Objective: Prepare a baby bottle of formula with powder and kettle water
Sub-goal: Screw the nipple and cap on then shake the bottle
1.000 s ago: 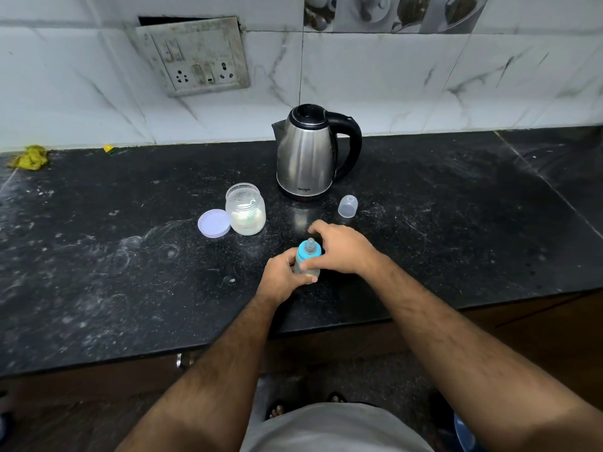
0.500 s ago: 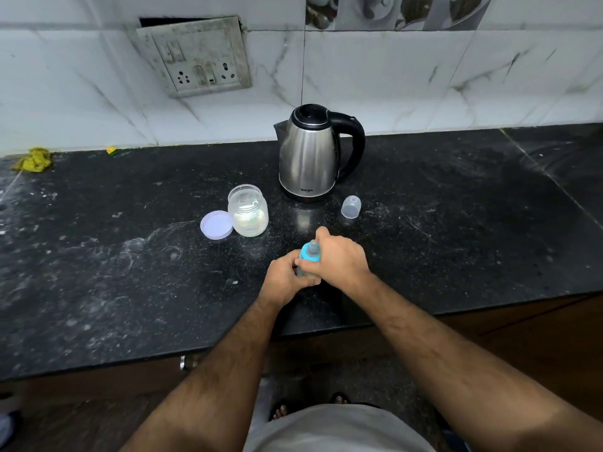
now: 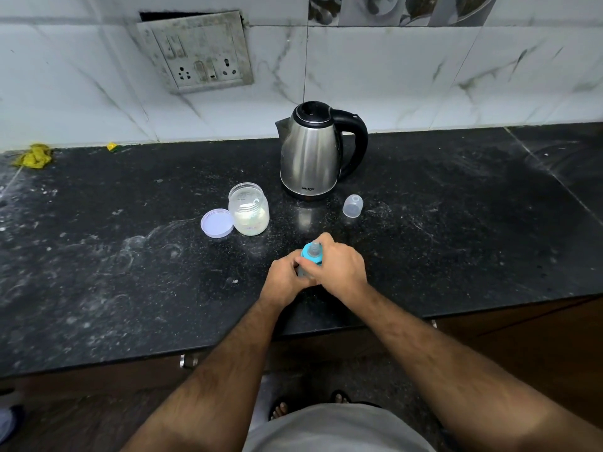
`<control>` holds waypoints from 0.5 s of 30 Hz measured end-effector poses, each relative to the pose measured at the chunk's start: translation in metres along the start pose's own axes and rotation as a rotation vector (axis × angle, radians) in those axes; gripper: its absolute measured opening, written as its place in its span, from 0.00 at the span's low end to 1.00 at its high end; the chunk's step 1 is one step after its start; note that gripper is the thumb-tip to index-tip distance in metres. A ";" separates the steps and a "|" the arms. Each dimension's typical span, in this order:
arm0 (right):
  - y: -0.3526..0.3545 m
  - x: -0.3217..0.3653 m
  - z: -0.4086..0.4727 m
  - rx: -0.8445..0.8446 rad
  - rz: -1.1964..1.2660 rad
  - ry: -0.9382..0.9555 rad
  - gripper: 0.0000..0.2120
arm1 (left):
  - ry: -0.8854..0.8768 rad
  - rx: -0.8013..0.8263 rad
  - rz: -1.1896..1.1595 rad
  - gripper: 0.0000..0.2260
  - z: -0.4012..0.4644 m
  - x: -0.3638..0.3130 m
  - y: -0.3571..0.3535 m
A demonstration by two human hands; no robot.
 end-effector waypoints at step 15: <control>0.006 0.008 0.008 0.229 0.152 0.306 0.18 | 0.003 0.044 -0.007 0.22 0.002 0.001 -0.003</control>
Point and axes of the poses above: each hand's wrist, its own z-axis towards the middle knuckle, its own y-axis out of the back of the hand, x = y × z, the point moved 10 cm from there along z, towards the middle knuckle, and after that the axes turned 2 degrees about -z, right-handed, at the moved point
